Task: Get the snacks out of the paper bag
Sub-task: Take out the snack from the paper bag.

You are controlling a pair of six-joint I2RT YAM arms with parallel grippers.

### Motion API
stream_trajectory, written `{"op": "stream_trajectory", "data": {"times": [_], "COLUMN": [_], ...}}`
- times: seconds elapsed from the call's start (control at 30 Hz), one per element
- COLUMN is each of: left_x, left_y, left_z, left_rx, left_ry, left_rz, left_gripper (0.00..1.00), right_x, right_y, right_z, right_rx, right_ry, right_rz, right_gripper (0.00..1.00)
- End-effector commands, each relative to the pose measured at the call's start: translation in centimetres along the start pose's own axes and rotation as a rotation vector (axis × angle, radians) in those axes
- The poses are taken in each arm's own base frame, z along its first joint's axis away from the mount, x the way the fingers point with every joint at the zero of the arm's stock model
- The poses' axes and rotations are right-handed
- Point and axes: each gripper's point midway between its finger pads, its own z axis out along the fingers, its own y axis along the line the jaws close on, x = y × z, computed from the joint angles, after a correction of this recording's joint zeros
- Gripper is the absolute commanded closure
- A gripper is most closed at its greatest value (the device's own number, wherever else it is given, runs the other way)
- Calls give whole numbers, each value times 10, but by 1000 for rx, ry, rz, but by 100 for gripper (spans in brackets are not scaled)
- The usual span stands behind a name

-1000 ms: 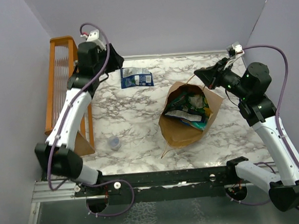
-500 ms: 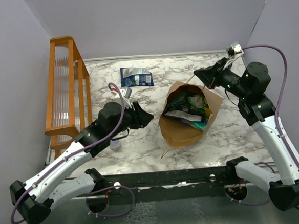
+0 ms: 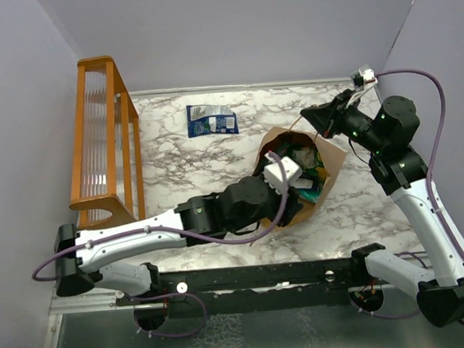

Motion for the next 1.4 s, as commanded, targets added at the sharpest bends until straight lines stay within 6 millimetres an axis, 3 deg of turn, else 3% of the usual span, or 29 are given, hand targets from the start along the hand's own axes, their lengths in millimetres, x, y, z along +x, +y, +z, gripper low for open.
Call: {"op": "stream_trajectory", "data": {"times": [0.0,0.07,0.2,0.37,0.5,0.63,1.03,1.17,1.23,1.37], "left_x": [3,3,34,48,49,41,75,67,63,68], "left_y": [18,24,9,41,75,104,137,150,156,168], "left_z": [19,24,29,54,81,94,120,121,120,118], "left_rx": [-61,-37,198,177,142,91,57,-20,-46,-80], "left_ry": [103,106,160,261,309,304,438,427,437,488], "left_rz": [391,545,860,1091,1140,1177,1245,1280,1292,1320], "left_gripper": [53,52,46,48,52,52,52,58,66,75], "right_x": [-11,-11,-11,-11,-11,-11,-9,-10,-11,-14], "right_y": [5,6,7,6,7,7,4,4,5,6], "right_z": [-4,-5,-6,-7,-6,-6,-3,-3,-3,-5], "right_rx": [-10,-12,-15,-11,-17,-20,-12,-14,-15,-12], "right_ry": [-27,-28,-29,-30,-28,-23,-18,-21,-21,-29], "right_rz": [-27,-27,-29,-33,-31,-32,-42,-45,-45,-48], "right_gripper": [96,96,96,96,96,96,96,96,96,96]}}
